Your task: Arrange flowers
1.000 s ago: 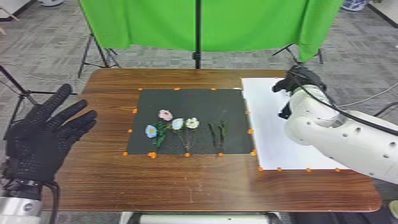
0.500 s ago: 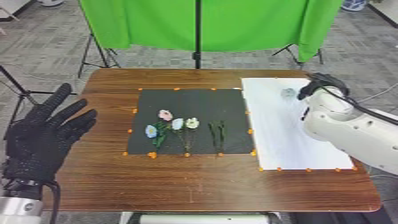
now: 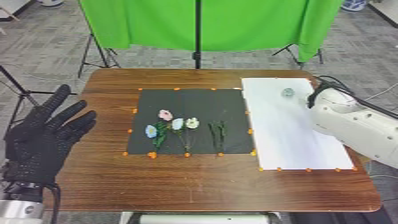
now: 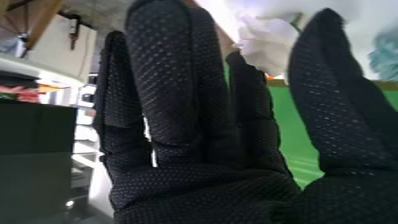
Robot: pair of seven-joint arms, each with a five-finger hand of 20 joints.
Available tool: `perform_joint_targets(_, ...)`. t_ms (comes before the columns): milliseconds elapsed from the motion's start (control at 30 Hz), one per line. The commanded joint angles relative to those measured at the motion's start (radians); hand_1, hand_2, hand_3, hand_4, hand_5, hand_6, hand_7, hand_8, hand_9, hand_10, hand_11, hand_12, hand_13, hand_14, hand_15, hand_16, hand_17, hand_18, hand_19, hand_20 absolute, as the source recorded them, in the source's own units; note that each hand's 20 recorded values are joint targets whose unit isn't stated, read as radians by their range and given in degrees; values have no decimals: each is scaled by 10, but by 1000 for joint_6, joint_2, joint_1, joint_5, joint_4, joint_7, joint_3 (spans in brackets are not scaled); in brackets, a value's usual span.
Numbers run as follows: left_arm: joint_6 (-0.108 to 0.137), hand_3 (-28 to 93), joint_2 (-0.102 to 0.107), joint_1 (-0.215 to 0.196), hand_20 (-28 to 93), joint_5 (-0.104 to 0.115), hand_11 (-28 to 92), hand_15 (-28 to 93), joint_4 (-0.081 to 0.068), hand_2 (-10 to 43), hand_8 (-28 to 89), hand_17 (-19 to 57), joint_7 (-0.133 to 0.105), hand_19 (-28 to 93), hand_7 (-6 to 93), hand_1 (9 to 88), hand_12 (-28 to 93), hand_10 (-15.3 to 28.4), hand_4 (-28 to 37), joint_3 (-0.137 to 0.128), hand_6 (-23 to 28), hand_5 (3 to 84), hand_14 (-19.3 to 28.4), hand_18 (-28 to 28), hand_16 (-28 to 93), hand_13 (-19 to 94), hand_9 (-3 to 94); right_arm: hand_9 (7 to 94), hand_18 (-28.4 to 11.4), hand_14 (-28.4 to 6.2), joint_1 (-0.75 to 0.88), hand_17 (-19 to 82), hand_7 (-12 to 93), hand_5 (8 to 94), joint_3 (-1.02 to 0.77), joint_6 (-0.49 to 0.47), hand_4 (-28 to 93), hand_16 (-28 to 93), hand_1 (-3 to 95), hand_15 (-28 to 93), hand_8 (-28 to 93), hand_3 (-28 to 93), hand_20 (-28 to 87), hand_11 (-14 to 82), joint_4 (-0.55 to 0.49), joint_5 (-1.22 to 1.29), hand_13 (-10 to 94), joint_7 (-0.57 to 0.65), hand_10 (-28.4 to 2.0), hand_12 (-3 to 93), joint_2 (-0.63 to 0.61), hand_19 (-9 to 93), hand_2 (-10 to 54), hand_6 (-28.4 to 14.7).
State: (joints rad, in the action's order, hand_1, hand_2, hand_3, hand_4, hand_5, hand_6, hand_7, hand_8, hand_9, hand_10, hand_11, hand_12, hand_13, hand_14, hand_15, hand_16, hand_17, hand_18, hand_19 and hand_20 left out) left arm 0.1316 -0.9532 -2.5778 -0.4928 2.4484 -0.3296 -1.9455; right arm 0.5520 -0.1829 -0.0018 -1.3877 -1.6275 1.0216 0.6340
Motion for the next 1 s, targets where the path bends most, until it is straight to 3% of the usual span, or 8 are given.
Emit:
perform_joint_targets(33, 1, 753, -9, -6, 342, 1, 200, 473, -4, 69, -110, -105, 3, 531, 158, 210, 123, 179, -282, 7, 46, 262, 266, 243, -70, 169, 239, 790, -221, -74, 17, 337, 138, 628, 11, -1, -282, 169, 465, 545, -133, 683, 50, 186, -9, -58, 788, -25, -110, 143, 21, 812, -95, 53)
perform_joint_targets(133, 0, 754, -13, 5, 342, -2, 200, 473, -5, 69, -110, -105, 13, 530, 158, 213, 123, 179, -282, 10, 46, 261, 267, 243, -70, 169, 239, 786, -219, -72, 18, 337, 137, 620, 8, -15, -283, 176, 461, 540, -131, 688, 63, 179, -16, -84, 789, -6, -106, 144, 29, 806, -95, 50)
perform_joint_targets(267, 0, 755, -5, 6, 341, 0, 200, 474, -9, 68, -110, -105, 5, 530, 159, 213, 123, 179, -281, 16, 46, 261, 266, 243, -70, 169, 239, 698, -233, -86, 16, 320, 113, 477, -4, -12, -283, 176, 421, 573, -115, 714, 81, 195, -36, -74, 739, -19, -146, 145, 32, 800, -95, -24)
perform_joint_targets(367, -10, 756, -10, 8, 341, -4, 200, 474, -11, 67, -110, -105, 17, 530, 159, 215, 123, 179, -279, 18, 46, 260, 266, 243, -70, 169, 239, 639, -241, -98, 15, 306, 100, 423, -4, -14, -283, 164, 403, 599, -107, 736, 86, 196, -64, -69, 701, -28, -164, 140, 25, 794, -95, -47)
perform_joint_targets(633, -13, 754, -7, 19, 341, -5, 200, 474, -12, 66, -111, -105, 27, 530, 160, 217, 123, 179, -275, 18, 45, 260, 266, 243, -70, 169, 239, 618, -249, -107, 18, 295, 98, 407, 7, -31, -283, 139, 402, 618, -100, 726, 97, 200, -66, -73, 675, -34, -174, 135, 47, 786, -95, -28)
perform_joint_targets(733, -15, 755, -6, 27, 341, -6, 200, 475, -14, 66, -111, -105, 37, 530, 160, 217, 123, 179, -274, 18, 46, 260, 266, 243, -70, 169, 239, 660, -249, -106, 33, 296, 115, 479, 10, -21, -283, 131, 412, 600, -115, 709, 104, 190, -58, -80, 692, -19, -162, 133, 47, 777, -95, 3)
perform_joint_targets(867, -16, 754, -8, 23, 341, -5, 200, 474, -15, 66, -111, -106, 37, 530, 160, 217, 123, 179, -273, 15, 46, 260, 266, 243, -70, 169, 239, 765, -234, -84, 28, 320, 135, 644, 73, 57, -283, 148, 467, 542, -129, 694, 116, 176, -65, -115, 757, -25, -109, 138, 30, 764, -95, 36)
perform_joint_targets(1000, -18, 754, -12, 24, 341, -5, 200, 474, -17, 66, -111, -106, 49, 530, 160, 218, 123, 179, -273, 15, 46, 260, 267, 243, -70, 168, 239, 901, -209, -53, 29, 350, 143, 824, 122, 154, -283, 198, 584, 495, -6, 556, 139, 76, -89, -177, 824, -33, -66, 258, 9, 764, -95, 43)
